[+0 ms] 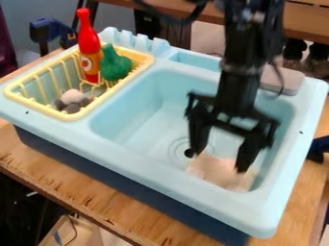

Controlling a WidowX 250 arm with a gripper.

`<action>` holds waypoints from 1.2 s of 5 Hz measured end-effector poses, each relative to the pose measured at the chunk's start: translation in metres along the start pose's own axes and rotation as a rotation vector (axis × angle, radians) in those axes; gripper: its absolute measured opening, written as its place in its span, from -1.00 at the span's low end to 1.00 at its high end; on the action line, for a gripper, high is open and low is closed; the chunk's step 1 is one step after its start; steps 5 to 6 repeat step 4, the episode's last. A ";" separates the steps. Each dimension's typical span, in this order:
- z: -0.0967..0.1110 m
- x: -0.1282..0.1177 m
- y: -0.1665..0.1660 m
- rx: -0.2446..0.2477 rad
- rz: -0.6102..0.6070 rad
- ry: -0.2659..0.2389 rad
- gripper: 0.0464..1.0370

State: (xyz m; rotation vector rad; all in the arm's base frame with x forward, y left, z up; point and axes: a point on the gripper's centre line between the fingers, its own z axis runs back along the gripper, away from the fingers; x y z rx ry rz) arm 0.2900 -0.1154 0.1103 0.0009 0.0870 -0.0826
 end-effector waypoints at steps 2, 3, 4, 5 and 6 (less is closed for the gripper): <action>0.051 0.032 0.014 0.010 -0.018 -0.132 0.93; 0.067 0.009 0.017 0.020 -0.051 -0.068 0.93; 0.084 -0.018 0.016 0.004 -0.065 -0.027 0.93; 0.084 -0.018 0.016 0.004 -0.065 -0.027 0.93; 0.084 -0.018 0.016 0.004 -0.065 -0.027 0.93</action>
